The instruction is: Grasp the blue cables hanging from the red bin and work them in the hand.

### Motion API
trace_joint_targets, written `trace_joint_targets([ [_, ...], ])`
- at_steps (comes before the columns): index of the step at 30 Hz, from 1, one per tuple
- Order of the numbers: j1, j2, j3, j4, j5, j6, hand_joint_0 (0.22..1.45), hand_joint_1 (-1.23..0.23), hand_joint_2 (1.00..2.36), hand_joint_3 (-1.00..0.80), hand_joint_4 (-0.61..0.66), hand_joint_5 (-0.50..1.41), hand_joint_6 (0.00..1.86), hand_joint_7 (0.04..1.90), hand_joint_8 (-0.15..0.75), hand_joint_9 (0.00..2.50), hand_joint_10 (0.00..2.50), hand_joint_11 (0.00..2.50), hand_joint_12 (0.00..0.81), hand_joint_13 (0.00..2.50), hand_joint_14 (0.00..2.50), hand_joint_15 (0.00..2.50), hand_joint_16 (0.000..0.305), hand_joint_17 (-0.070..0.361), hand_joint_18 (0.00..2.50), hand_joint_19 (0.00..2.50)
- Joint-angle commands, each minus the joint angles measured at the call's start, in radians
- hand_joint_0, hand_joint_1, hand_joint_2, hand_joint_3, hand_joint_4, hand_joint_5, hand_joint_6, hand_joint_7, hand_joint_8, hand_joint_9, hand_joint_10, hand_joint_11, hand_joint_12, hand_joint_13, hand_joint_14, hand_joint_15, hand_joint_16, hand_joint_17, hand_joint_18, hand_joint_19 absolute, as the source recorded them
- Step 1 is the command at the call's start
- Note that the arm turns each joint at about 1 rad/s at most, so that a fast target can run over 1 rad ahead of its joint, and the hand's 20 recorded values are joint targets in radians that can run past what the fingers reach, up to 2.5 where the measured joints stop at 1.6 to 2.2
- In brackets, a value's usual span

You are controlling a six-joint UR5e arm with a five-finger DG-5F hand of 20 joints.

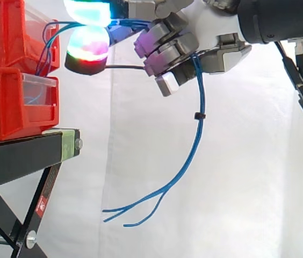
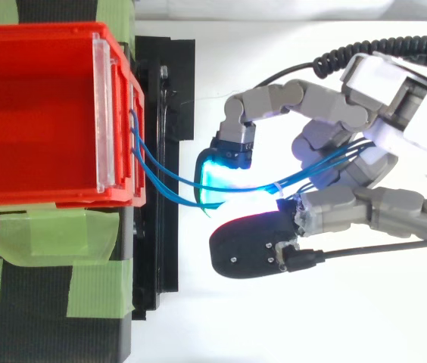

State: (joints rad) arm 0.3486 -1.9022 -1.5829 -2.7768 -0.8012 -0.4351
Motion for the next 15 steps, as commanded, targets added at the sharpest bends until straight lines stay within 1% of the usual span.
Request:
trace_joint_targets([
  [1, -0.005, 0.0, 0.001, 0.01, -0.001, -0.039, 0.85, -0.59, 1.01, -0.8, 0.19, 0.23, 0.47, 1.29, 0.615, 1.54, 2.5, 2.5, 0.681, 1.96, 2.5, 1.86, 0.213, 0.16, 2.34, 0.64],
  [3, -0.005, 0.0, 0.0, 0.011, -0.001, -0.056, 0.84, -0.59, 1.01, -0.84, 0.19, 0.24, 0.45, 1.3, 0.615, 1.54, 2.5, 2.5, 0.681, 1.96, 2.5, 1.86, 0.213, 0.16, 2.34, 0.64],
  [9, -0.007, 0.0, 0.001, 0.011, 0.004, -0.056, 0.86, -0.59, 1.01, -0.83, 0.18, 0.28, 0.43, 1.32, 0.615, 1.54, 2.5, 2.5, 0.681, 1.96, 2.5, 1.86, 0.213, 0.16, 2.34, 0.64],
  [12, -0.011, 0.0, 0.0, 0.011, 0.004, -0.056, 0.88, -0.59, 1.01, -0.8, 0.17, 0.31, 0.4, 1.32, 0.615, 1.54, 2.5, 2.5, 0.681, 1.96, 2.5, 1.86, 0.213, 0.16, 2.34, 0.64],
  [15, -0.014, 0.0, 0.001, 0.013, 0.002, -0.057, 0.88, -0.59, 1.01, -0.81, 0.17, 0.33, 0.36, 1.34, 0.615, 1.54, 2.5, 2.5, 0.681, 1.96, 2.5, 1.86, 0.213, 0.16, 2.34, 0.64],
])
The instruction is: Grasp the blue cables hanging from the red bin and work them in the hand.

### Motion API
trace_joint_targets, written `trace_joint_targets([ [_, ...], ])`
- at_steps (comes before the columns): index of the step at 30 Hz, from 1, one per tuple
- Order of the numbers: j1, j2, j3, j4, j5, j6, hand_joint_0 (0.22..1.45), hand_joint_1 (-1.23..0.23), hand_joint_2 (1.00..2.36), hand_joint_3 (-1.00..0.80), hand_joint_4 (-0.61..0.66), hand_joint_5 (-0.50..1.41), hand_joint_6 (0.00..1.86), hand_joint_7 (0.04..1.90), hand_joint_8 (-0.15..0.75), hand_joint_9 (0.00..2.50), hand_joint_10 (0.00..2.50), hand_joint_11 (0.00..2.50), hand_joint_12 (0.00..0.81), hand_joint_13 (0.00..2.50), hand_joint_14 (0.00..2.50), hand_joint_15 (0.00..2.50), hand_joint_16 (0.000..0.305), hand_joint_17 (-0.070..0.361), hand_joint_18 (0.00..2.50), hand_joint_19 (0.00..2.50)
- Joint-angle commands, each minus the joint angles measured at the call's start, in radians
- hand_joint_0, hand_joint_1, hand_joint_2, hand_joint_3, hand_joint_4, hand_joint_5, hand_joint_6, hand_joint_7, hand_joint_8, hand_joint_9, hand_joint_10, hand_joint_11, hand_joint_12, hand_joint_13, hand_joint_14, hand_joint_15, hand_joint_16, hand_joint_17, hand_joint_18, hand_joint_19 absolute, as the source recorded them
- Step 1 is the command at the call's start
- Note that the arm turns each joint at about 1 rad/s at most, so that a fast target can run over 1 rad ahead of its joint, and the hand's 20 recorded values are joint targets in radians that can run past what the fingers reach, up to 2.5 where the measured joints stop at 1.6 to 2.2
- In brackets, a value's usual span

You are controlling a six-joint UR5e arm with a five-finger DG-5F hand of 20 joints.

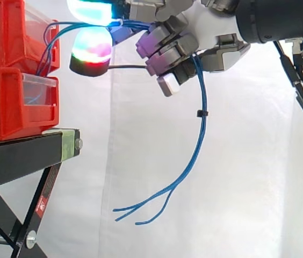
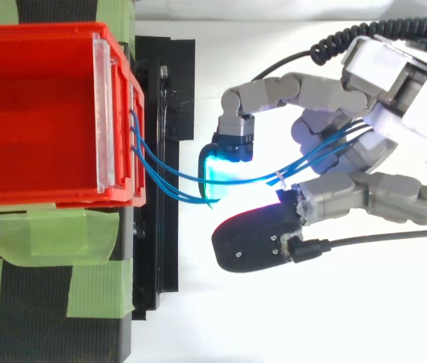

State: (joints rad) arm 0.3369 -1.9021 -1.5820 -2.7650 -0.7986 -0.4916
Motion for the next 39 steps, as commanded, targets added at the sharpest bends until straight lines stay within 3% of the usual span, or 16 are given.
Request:
trace_joint_targets([
  [1, -0.004, 0.0, 0.0, 0.001, -0.002, -0.001, 0.88, -0.59, 1.01, -0.82, 0.17, 0.34, 0.35, 1.35, 0.615, 1.54, 2.5, 2.5, 0.681, 1.96, 2.5, 1.86, 0.213, 0.16, 2.34, 0.64],
  [13, -0.021, 0.0, 0.0, 0.027, 0.001, -0.002, 0.83, -0.57, 1.0, -0.93, 0.19, 0.36, 0.3, 1.39, 0.615, 1.54, 2.5, 2.5, 0.681, 1.96, 2.5, 1.86, 0.213, 0.16, 2.34, 0.64],
  [18, -0.027, 0.0, 0.02, 0.027, -0.002, -0.013, 0.87, -0.58, 1.01, -0.76, 0.19, 0.36, 0.29, 1.39, 0.615, 1.54, 2.5, 2.5, 0.681, 1.96, 2.5, 1.86, 0.213, 0.16, 2.34, 0.64],
  [25, -0.029, 0.001, 0.03, 0.027, -0.004, -0.025, 0.88, -0.6, 1.02, -0.63, 0.2, 0.36, 0.26, 1.39, 0.615, 1.54, 2.5, 2.5, 0.681, 1.96, 2.5, 1.86, 0.213, 0.16, 2.34, 0.64],
  [30, -0.029, 0.0, 0.03, 0.025, -0.004, -0.03, 0.86, -0.6, 1.01, -0.76, 0.2, 0.35, 0.25, 1.39, 0.615, 1.54, 2.5, 2.5, 0.681, 1.96, 2.5, 1.86, 0.213, 0.16, 2.34, 0.64],
  [39, -0.024, 0.0, 0.03, 0.013, -0.004, -0.027, 0.83, -0.65, 1.01, -0.72, 0.23, 0.26, 0.26, 1.39, 0.615, 1.54, 2.5, 2.5, 0.681, 1.96, 2.5, 1.86, 0.213, 0.16, 2.34, 0.64],
])
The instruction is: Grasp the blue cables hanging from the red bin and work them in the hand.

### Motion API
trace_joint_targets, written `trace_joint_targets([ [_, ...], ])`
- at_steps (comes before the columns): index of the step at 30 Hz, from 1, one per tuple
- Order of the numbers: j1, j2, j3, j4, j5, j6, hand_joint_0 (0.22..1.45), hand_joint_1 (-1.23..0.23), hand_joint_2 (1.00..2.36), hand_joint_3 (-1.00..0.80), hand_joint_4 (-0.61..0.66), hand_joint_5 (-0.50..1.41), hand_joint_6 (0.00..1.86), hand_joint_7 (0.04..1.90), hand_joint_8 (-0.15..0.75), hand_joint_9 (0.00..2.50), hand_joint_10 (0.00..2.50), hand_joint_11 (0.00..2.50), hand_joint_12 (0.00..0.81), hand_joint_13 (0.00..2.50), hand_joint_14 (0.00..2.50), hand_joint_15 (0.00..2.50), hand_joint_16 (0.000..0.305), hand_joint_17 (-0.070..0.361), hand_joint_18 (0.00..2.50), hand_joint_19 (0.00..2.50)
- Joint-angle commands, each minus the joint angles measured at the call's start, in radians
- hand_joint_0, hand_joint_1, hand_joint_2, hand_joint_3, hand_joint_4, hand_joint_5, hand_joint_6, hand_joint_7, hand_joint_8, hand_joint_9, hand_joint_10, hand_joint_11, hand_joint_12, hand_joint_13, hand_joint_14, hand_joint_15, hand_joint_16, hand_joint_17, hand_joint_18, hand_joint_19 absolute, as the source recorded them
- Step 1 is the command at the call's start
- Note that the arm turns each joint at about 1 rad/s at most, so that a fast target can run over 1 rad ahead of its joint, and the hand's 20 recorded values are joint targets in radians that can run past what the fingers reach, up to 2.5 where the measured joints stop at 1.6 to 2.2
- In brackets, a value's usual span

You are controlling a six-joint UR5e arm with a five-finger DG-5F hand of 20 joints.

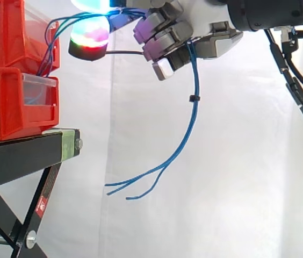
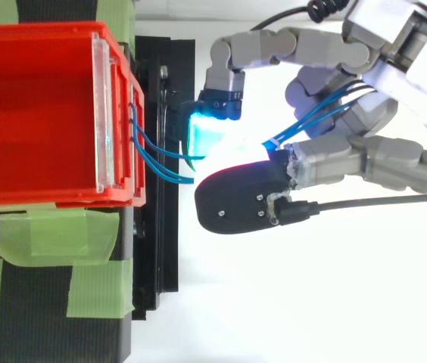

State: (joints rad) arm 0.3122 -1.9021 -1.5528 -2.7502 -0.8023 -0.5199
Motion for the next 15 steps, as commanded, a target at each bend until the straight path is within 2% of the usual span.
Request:
trace_joint_targets([
  [1, -0.001, 0.0, 0.0, -0.002, 0.0, 0.001, 0.83, -0.65, 1.01, -0.71, 0.23, 0.24, 0.28, 1.38, 0.615, 1.54, 2.5, 2.5, 0.681, 1.96, 2.5, 1.86, 0.213, 0.16, 2.34, 0.64],
  [15, -0.002, 0.0, 0.0, -0.003, -0.006, 0.003, 0.91, -0.66, 1.01, -0.69, 0.23, 0.14, 0.46, 1.27, 0.615, 1.54, 2.5, 2.5, 0.681, 1.96, 2.5, 1.86, 0.213, 0.16, 2.34, 0.64],
])
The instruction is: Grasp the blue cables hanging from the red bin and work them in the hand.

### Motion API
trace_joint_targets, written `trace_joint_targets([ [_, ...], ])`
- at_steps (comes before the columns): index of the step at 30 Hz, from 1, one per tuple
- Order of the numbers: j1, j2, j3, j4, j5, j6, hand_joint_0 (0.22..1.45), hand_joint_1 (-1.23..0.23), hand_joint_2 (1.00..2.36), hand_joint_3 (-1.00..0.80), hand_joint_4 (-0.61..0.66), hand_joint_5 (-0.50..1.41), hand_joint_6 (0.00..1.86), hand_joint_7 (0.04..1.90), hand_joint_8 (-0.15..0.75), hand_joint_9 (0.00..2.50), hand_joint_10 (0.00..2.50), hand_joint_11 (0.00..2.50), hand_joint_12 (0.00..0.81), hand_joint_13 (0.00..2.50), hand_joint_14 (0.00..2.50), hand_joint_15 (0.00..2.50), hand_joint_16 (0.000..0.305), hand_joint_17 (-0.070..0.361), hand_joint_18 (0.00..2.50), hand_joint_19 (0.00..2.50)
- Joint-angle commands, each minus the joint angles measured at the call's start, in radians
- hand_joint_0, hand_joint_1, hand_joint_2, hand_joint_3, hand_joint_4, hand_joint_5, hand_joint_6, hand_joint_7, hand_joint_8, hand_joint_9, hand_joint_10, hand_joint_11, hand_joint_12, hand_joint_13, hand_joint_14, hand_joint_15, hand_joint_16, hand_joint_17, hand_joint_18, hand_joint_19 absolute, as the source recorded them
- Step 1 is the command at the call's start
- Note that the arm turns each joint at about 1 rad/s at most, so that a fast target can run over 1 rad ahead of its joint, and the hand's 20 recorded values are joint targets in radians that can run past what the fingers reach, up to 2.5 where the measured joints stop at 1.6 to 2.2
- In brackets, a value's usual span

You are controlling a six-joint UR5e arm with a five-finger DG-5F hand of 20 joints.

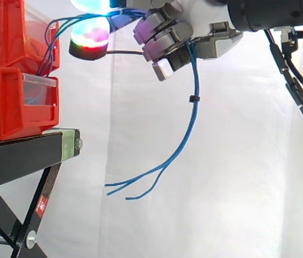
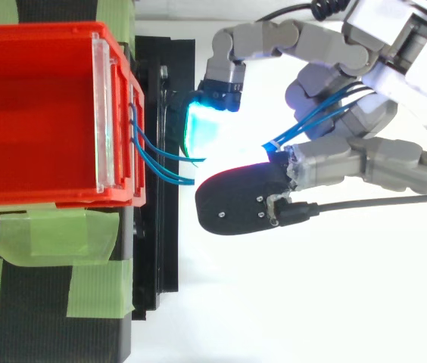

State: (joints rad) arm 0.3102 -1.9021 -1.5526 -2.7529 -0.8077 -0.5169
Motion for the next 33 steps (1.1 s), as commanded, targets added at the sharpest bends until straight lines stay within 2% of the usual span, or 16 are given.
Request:
trace_joint_targets([
  [1, 0.0, 0.0, 0.0, -0.001, -0.001, 0.0, 0.91, -0.66, 1.01, -0.68, 0.24, 0.13, 0.46, 1.28, 0.615, 1.54, 2.5, 2.5, 0.681, 1.96, 2.5, 1.86, 0.213, 0.16, 2.34, 0.64],
  [7, 0.006, 0.0, 0.0, -0.002, 0.001, -0.002, 0.92, -0.65, 1.02, -0.66, 0.24, 0.11, 0.54, 1.25, 0.615, 1.54, 2.5, 2.5, 0.681, 1.96, 2.5, 1.86, 0.213, 0.16, 2.34, 0.64],
  [12, 0.01, 0.0, 0.0, -0.022, 0.004, -0.002, 0.92, -0.64, 1.02, -0.56, 0.23, 0.08, 0.62, 1.24, 0.615, 1.54, 2.5, 2.5, 0.681, 1.96, 2.5, 1.86, 0.213, 0.16, 2.34, 0.64],
  [15, 0.015, 0.0, 0.0, -0.022, 0.004, 0.012, 0.92, -0.64, 1.02, -0.5, 0.23, 0.05, 0.72, 1.19, 0.615, 1.54, 2.5, 2.5, 0.681, 1.96, 2.5, 1.86, 0.213, 0.16, 2.34, 0.64],
  [20, 0.03, 0.0, 0.0, -0.022, 0.004, 0.094, 0.92, -0.63, 1.02, -0.48, 0.24, 0.02, 0.8, 1.16, 0.615, 1.54, 2.5, 2.5, 0.681, 1.96, 2.5, 1.86, 0.213, 0.16, 2.34, 0.64],
  [21, 0.035, 0.0, 0.0, -0.024, 0.004, 0.13, 0.92, -0.63, 1.02, -0.47, 0.24, 0.02, 0.82, 1.15, 0.615, 1.54, 2.5, 2.5, 0.681, 1.96, 2.5, 1.86, 0.213, 0.16, 2.34, 0.64],
  [25, 0.044, 0.0, 0.0, -0.025, 0.005, 0.183, 0.93, -0.63, 1.02, -0.49, 0.24, 0.0, 0.86, 1.12, 0.615, 1.54, 2.5, 2.5, 0.681, 1.96, 2.5, 1.86, 0.213, 0.16, 2.34, 0.64],
  [33, 0.049, 0.002, 0.0, -0.027, 0.005, 0.213, 0.93, -0.63, 1.02, -0.43, 0.25, -0.02, 0.89, 1.1, 0.615, 1.54, 2.5, 2.5, 0.681, 1.96, 2.5, 1.86, 0.213, 0.16, 2.34, 0.64],
])
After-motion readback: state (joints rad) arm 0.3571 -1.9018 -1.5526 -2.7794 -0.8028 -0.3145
